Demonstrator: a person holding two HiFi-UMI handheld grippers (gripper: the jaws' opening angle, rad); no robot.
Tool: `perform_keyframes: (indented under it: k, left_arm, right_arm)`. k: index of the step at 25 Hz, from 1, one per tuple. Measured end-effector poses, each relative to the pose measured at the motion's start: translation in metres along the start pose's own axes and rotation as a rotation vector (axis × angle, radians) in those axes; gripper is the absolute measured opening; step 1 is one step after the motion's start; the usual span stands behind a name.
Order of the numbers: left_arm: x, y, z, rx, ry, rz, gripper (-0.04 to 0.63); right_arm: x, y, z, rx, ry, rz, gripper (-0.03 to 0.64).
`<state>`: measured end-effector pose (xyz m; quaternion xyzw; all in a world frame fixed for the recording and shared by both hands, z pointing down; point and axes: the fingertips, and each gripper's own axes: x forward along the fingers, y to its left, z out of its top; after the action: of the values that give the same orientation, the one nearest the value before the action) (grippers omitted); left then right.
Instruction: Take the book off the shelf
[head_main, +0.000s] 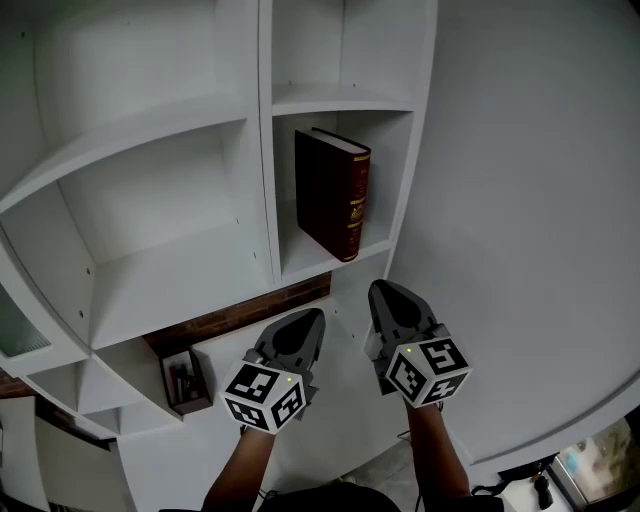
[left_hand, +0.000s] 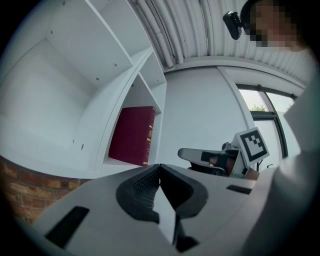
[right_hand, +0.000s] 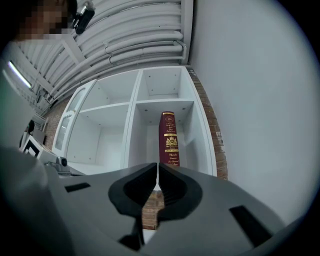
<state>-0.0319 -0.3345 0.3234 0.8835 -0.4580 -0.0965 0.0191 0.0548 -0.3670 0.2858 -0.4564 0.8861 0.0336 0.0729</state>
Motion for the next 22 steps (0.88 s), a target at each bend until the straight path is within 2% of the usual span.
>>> perform_keyframes:
  k: [16, 20, 22]
  left_arm:
    - [0.029, 0.018, -0.004, 0.031, 0.006, 0.125, 0.017]
    - [0.031, 0.024, -0.002, 0.046, 0.006, 0.155, 0.016]
    - [0.032, 0.027, -0.001, 0.052, 0.005, 0.169, 0.017]
  right_arm:
    - [0.054, -0.032, 0.017, -0.015, -0.033, 0.121, 0.028]
    - [0.070, -0.033, 0.023, -0.018, -0.034, 0.160, 0.099]
    - [0.077, -0.035, 0.027, -0.023, -0.039, 0.164, 0.112]
